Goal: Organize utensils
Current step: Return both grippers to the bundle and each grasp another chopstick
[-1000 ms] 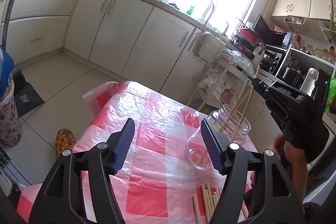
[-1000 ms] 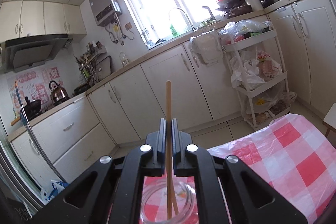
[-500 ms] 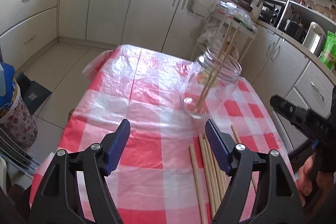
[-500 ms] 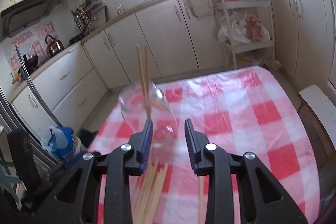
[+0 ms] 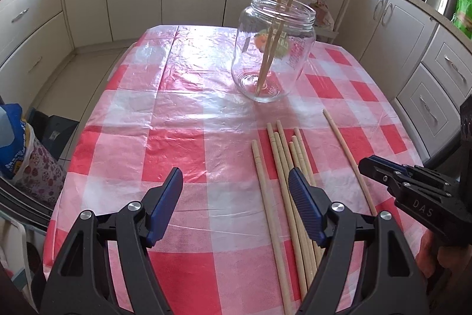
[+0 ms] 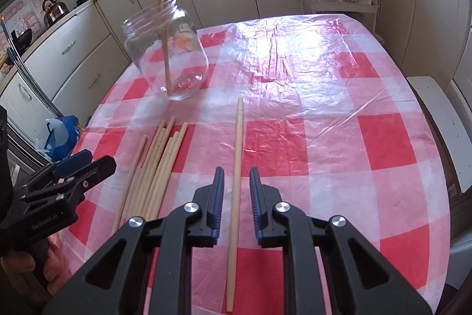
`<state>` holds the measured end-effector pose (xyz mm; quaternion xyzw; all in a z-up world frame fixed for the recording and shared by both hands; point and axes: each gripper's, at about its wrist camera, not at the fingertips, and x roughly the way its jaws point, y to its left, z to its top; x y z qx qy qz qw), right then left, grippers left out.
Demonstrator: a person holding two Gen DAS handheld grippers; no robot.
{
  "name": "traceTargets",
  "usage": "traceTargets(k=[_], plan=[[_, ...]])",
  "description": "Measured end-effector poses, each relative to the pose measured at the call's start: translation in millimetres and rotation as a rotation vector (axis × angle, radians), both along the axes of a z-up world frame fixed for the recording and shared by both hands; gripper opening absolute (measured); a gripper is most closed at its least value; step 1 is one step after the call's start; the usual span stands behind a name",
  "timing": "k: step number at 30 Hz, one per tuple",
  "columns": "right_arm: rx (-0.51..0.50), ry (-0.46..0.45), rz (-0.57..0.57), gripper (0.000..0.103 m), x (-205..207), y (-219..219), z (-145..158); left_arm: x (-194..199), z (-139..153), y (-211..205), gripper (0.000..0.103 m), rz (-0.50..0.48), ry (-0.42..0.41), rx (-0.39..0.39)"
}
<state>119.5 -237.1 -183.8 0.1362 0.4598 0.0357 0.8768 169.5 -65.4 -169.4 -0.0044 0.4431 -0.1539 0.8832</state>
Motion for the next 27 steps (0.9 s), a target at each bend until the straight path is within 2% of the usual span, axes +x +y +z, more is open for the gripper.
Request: traceTargets(k=[8, 14, 15, 16, 21, 27], plan=[[-0.076, 0.034, 0.023, 0.019, 32.5, 5.8, -5.3, 4.8, -8.2, -5.9, 0.07, -0.014, 0.038, 0.024], [-0.14, 0.046, 0.054, 0.019, 42.4, 12.0, -6.4, 6.4, -10.5, -9.4, 0.07, -0.029, 0.041, 0.038], [-0.149, 0.046, 0.058, 0.016, 42.6, 13.6, -6.5, 6.7, -10.9, -9.9, 0.07, -0.03, 0.041, 0.04], [-0.161, 0.047, 0.062, 0.008, 41.7, 15.1, -6.5, 6.8, -11.3, -10.4, 0.07, -0.032, 0.042, 0.042], [-0.14, 0.05, 0.06, 0.006, 29.3, 14.1, -5.9, 6.9, -13.1, -12.0, 0.07, -0.045, 0.046, 0.055], [-0.051, 0.067, 0.03, 0.006, 10.7, -0.5, -4.5, 7.0, -14.3, -14.8, 0.07, -0.06, 0.05, 0.08]])
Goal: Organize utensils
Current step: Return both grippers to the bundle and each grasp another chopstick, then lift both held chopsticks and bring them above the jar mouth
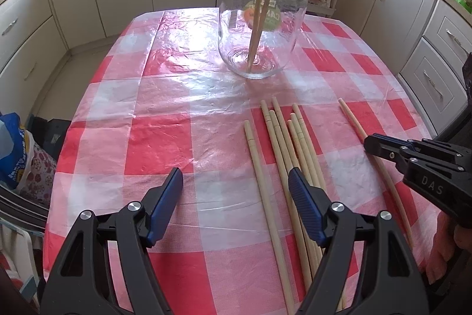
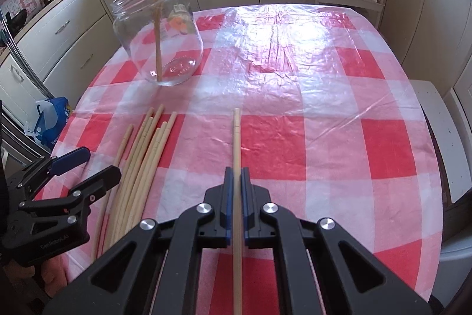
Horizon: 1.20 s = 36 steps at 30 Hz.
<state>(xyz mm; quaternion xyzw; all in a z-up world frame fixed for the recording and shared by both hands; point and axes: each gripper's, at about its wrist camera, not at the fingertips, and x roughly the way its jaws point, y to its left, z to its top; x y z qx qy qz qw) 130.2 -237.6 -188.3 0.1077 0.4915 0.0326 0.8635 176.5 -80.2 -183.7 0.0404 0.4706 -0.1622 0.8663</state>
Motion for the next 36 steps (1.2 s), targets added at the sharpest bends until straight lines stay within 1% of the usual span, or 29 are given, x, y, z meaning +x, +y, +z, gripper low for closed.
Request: traceTargets(k=[6, 8, 11, 15, 17, 19, 20, 23, 27, 29, 30, 32, 33, 34, 35, 36], plan=[[0.031, 0.004, 0.0, 0.006, -5.9, -4.7, 0.5, 4.0, 0.4, -7.3, 0.07, -0.025, 0.0, 0.043], [0.039, 0.004, 0.003, 0.006, -5.9, -5.5, 1.0, 6.5, 1.1, -7.0, 0.069, -0.02, 0.006, 0.047], [0.035, -0.006, 0.008, 0.006, -5.2, -5.9, 2.5, 10.2, 2.4, -4.2, 0.068, -0.003, 0.012, 0.052], [0.026, -0.005, 0.02, 0.006, -3.1, -4.7, 2.9, 12.1, 3.3, -5.8, 0.065, -0.005, 0.011, 0.077], [0.023, 0.0, 0.026, 0.008, -2.2, -4.0, 1.8, 12.4, 4.7, -4.2, 0.061, 0.002, 0.013, 0.069], [0.023, 0.001, 0.027, 0.012, -1.8, -4.3, 0.6, 12.3, 6.5, 0.2, 0.061, 0.018, 0.022, 0.045], [0.022, -0.001, 0.027, 0.013, -1.7, -4.6, 0.5, 11.8, 6.9, 1.0, 0.061, 0.018, 0.021, 0.048], [0.015, -0.006, 0.033, 0.014, -1.8, -4.2, 0.3, 11.4, 2.2, 0.1, 0.06, 0.008, 0.024, 0.079], [0.021, -0.007, 0.034, 0.015, -1.2, -4.0, 0.4, 11.4, 2.0, -1.5, 0.058, 0.007, 0.019, 0.093], [0.011, -0.009, 0.042, 0.015, -0.6, -2.4, 0.7, 10.9, 0.4, -6.1, 0.056, -0.007, 0.008, 0.121], [0.006, -0.011, 0.046, 0.015, -0.1, -1.4, 0.7, 10.3, 0.4, -9.1, 0.053, -0.024, -0.003, 0.129], [0.005, -0.015, 0.047, 0.015, 0.2, -1.4, 0.4, 10.0, 2.0, -16.1, 0.038, -0.069, -0.005, 0.13], [0.009, -0.015, 0.045, 0.014, 0.2, -2.3, 0.4, 9.6, 2.9, -20.2, 0.032, -0.103, -0.003, 0.129], [0.01, -0.012, 0.041, 0.008, 0.2, -3.7, 0.3, 9.6, 3.7, -23.5, 0.021, -0.134, 0.003, 0.122], [0.024, -0.01, 0.035, 0.007, 0.2, -6.2, -0.2, 9.6, 4.6, -25.9, 0.016, -0.165, 0.011, 0.103], [0.045, -0.007, 0.03, 0.007, 0.4, -9.2, -0.6, 10.1, 4.7, -27.1, 0.015, -0.186, 0.02, 0.095]])
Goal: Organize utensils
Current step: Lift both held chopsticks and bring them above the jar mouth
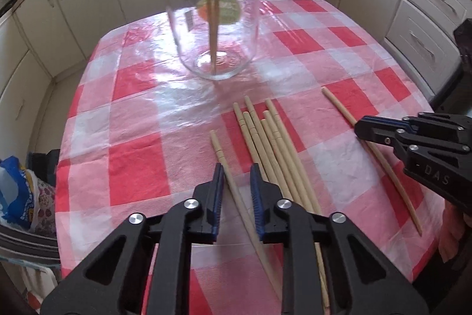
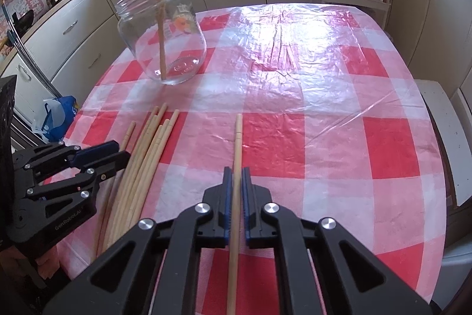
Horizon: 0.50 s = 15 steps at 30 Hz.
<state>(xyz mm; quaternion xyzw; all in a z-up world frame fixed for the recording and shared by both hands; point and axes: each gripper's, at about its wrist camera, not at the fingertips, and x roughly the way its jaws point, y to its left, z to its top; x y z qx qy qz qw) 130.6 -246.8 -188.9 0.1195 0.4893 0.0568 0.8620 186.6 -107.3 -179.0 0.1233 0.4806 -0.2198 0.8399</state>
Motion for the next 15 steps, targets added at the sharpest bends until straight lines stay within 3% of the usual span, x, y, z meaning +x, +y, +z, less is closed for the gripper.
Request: traceTargets(k=[11, 15], plan=[[-0.05, 0.016, 0.059, 0.007, 4.4, 7.3, 1.5, 3.2, 0.9, -2.0, 0.014, -0.018, 0.029, 0.088], [0.033, 0.007, 0.021, 0.006, 2.2, -3.3, -1.4, 4.7, 2.8, 2.2, 0.005, -0.006, 0.043, 0.039]])
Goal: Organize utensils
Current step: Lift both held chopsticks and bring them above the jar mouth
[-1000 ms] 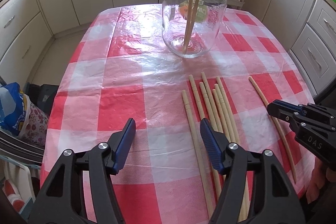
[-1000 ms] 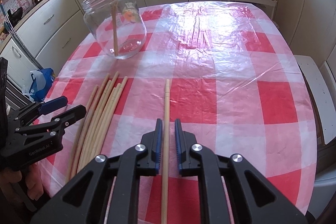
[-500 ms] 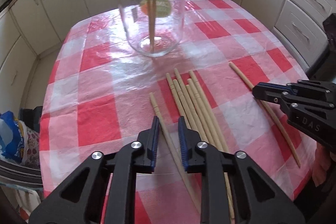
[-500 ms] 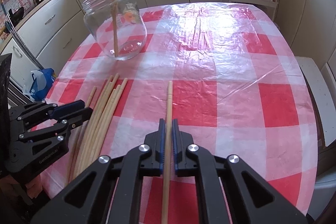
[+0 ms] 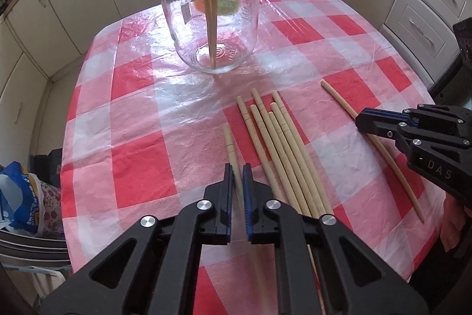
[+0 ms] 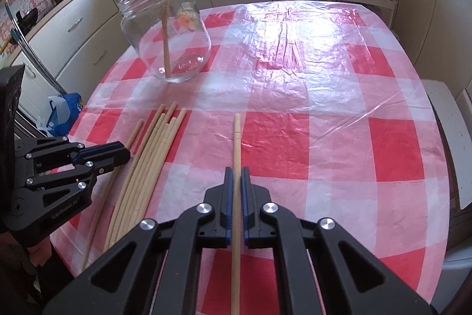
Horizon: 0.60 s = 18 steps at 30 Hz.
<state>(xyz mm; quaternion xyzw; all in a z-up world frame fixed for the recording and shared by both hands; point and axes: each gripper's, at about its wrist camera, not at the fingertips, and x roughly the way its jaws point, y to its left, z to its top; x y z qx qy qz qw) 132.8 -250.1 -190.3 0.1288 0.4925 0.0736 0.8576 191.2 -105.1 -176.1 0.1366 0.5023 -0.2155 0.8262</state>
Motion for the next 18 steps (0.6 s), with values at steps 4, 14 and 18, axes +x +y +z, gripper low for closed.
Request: traceTargets(k=[4, 14, 18], plan=[[0.116, -0.016, -0.053, 0.006, -2.0, -15.9, -2.1, -4.0, 22.1, 12.4, 0.005, 0.037, -0.085, -0.087], [0.285, -0.236, -0.115, 0.006, -13.5, -30.2, 28.8, 5.3, 127.1, 35.9, 0.005, 0.109, -0.521, -0.457], [0.297, -0.242, -0.123, 0.006, -14.3, -31.0, 25.2, 20.7, 144.1, 27.3, 0.005, 0.123, -0.616, -0.502]])
